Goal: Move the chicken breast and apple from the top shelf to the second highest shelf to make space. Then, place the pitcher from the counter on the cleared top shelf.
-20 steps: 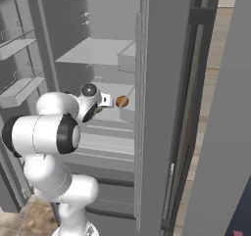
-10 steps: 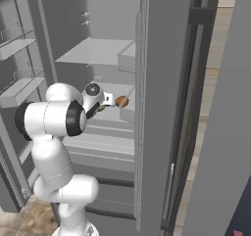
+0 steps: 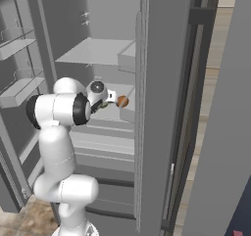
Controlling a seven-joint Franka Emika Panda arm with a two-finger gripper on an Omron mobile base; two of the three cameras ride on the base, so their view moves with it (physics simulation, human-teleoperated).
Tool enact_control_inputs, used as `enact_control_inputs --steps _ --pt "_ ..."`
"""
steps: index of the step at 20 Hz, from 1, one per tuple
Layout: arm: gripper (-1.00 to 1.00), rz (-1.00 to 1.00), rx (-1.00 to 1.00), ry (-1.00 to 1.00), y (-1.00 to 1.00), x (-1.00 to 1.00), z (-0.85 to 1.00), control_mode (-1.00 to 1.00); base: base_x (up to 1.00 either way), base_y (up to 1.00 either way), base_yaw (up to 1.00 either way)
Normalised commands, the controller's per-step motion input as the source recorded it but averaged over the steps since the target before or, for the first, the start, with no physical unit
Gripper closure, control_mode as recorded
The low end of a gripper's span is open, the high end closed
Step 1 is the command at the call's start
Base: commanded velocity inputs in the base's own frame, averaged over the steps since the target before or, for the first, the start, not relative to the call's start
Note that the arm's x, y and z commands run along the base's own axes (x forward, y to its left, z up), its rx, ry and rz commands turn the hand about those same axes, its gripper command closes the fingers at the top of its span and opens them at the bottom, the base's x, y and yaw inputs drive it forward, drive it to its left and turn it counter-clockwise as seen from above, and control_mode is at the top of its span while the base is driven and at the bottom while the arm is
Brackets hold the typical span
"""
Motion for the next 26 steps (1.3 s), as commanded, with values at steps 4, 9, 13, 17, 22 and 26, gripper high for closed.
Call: enact_control_inputs --steps 4,9,13,17,22,26 --pt "-1.00 0.00 0.00 0.00 0.00 0.49 -0.16 -1.00 0.00 0.00 0.00" --pt "-1.00 0.00 0.00 0.00 0.00 0.50 -0.14 -1.00 0.00 0.00 0.00" --pt "-1.00 0.00 0.00 0.00 0.00 0.39 -0.07 -1.00 0.00 0.00 0.00" --pt "-1.00 0.00 0.00 -0.01 0.00 0.22 0.00 -1.00 0.00 0.00 0.00" --pt "-1.00 0.00 0.00 0.00 0.05 0.00 0.00 -1.00 0.00 0.00 0.00" --pt "-1.00 0.00 0.00 0.00 0.00 -0.23 0.00 -1.00 0.00 0.00 0.00"
